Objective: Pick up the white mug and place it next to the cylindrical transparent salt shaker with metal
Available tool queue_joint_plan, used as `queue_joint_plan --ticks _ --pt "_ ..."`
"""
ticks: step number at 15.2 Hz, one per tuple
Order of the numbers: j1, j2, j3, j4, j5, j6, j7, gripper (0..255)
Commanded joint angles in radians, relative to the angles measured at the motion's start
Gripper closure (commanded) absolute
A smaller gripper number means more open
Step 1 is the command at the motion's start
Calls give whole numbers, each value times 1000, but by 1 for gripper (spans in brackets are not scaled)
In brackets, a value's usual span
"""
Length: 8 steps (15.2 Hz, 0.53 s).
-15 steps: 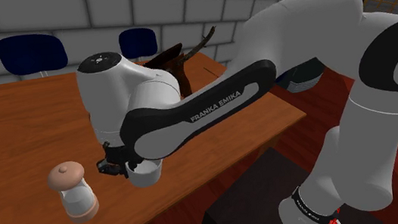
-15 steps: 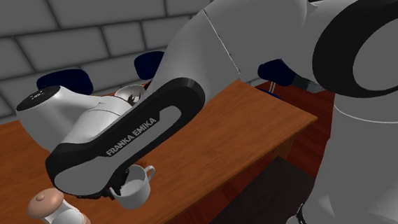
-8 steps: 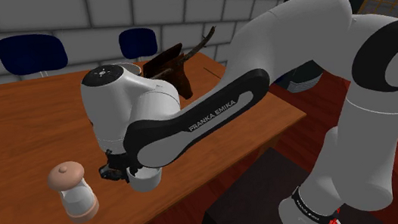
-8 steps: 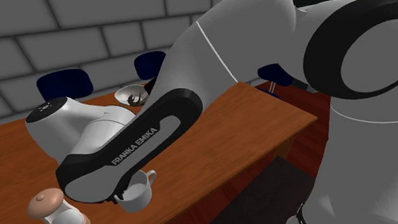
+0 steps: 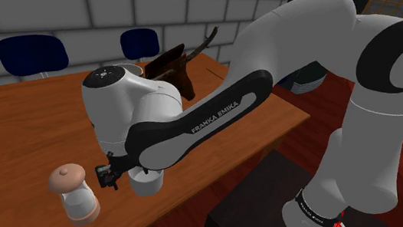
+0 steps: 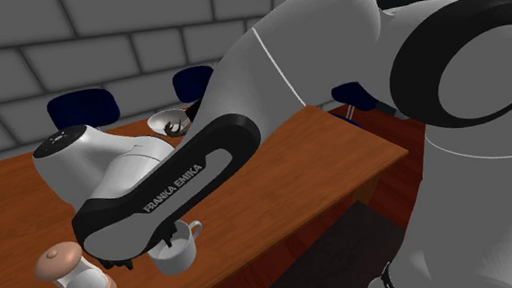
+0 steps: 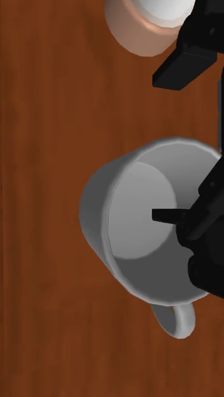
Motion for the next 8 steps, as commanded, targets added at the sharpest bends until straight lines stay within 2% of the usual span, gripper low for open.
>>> queue_joint_plan --ticks 1,2,6,8 --pt "0 0 0 0 0 0 0 0" --pt "0 0 0 0 0 0 0 0" --pt "-4 -55 14 61 36 -110 -23 0" --pt "-4 -55 14 61 36 -110 -23 0"
